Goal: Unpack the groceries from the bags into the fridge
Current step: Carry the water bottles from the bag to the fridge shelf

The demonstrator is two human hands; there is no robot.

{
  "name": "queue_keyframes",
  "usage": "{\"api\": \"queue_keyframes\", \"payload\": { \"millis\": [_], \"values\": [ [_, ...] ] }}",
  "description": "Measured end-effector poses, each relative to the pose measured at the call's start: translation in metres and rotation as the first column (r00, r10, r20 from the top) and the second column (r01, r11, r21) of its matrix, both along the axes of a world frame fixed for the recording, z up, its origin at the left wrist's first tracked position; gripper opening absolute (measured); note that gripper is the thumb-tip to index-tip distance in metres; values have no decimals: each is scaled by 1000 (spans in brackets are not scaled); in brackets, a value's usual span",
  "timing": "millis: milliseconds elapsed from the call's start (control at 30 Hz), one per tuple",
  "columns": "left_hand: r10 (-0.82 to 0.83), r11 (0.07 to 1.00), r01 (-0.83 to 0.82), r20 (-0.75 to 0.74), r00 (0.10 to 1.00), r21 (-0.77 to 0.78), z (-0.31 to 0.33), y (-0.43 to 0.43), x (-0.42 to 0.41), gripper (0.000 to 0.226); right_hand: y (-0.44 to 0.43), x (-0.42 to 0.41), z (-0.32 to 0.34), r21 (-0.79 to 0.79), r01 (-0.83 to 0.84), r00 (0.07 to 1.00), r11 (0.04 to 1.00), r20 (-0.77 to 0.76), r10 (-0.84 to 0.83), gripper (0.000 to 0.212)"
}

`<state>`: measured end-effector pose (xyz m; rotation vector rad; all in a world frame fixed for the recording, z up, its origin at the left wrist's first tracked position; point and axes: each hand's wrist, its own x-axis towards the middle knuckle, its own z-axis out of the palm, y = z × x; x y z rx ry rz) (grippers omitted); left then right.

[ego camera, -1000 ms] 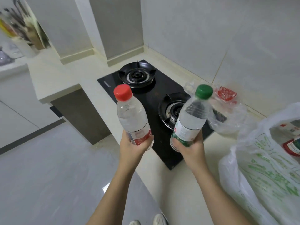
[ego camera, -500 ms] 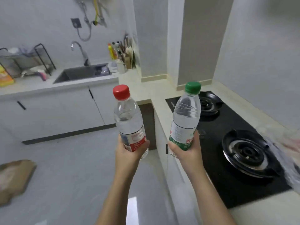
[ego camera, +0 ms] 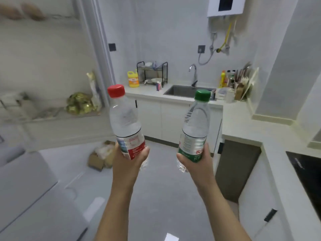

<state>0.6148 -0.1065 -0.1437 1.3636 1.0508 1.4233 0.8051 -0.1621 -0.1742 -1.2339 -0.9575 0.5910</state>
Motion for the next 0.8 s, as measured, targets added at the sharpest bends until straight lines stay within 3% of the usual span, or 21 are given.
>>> {"api": "queue_keyframes", "payload": {
  "millis": [300, 467, 800],
  "values": [
    [367, 930, -366, 32, 930, -33, 14, -12, -107, 64, 70, -105, 27, 31, -443, 894, 896, -58, 444, 54],
    [574, 819, -574, 10, 819, 1, 13, -30, -138, 44, 92, -150, 40, 60, -646, 760, 761, -45, 648, 59],
    [835, 549, -834, 13, 551, 61, 29, -62, -150, 45, 111, -195, 65, 96, -870, 489, 484, 33, 872, 56]
  ]
}}
